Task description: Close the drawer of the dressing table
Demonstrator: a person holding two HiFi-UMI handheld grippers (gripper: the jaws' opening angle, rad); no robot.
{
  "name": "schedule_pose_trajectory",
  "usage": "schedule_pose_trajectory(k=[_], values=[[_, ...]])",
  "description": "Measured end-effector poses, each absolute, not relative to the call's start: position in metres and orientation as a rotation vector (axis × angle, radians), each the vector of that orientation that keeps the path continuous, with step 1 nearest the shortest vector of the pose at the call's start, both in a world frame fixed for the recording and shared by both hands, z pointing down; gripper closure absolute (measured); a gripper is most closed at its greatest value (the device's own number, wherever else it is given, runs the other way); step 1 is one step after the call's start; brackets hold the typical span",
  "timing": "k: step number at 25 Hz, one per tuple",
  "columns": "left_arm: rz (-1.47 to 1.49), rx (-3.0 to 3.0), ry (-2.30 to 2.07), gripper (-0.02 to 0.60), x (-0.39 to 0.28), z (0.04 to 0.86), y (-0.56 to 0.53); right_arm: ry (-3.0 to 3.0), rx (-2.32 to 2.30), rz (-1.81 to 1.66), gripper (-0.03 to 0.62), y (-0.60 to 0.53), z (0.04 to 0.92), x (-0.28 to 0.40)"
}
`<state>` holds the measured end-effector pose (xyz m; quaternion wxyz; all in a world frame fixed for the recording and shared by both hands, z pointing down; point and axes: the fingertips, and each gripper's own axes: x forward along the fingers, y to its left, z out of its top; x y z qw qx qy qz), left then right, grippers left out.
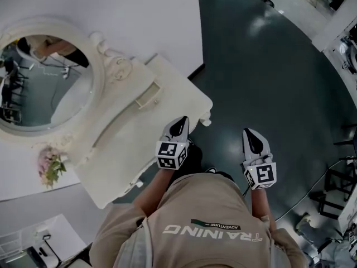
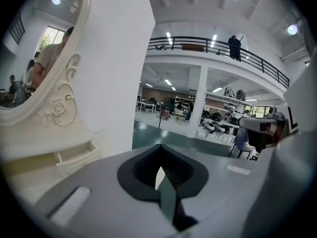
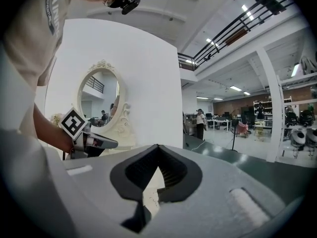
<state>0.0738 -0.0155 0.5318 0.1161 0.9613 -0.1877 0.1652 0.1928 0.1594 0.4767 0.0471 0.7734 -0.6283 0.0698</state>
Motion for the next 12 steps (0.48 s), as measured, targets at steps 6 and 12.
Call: schedule_pose_trajectory(k=[6, 12], values=[[0.442, 2.757, -0.669, 0.563, 0.062, 0.528, -0.074, -2.057, 2.220, 0.196, 0.592, 0.073, 0.461, 0.191], [0.454, 2.709, -0.783, 0.563, 0.031, 0.534, -0.132, -2.211, 2.056, 0.135, 0.592, -0.027, 0.445, 0.170]])
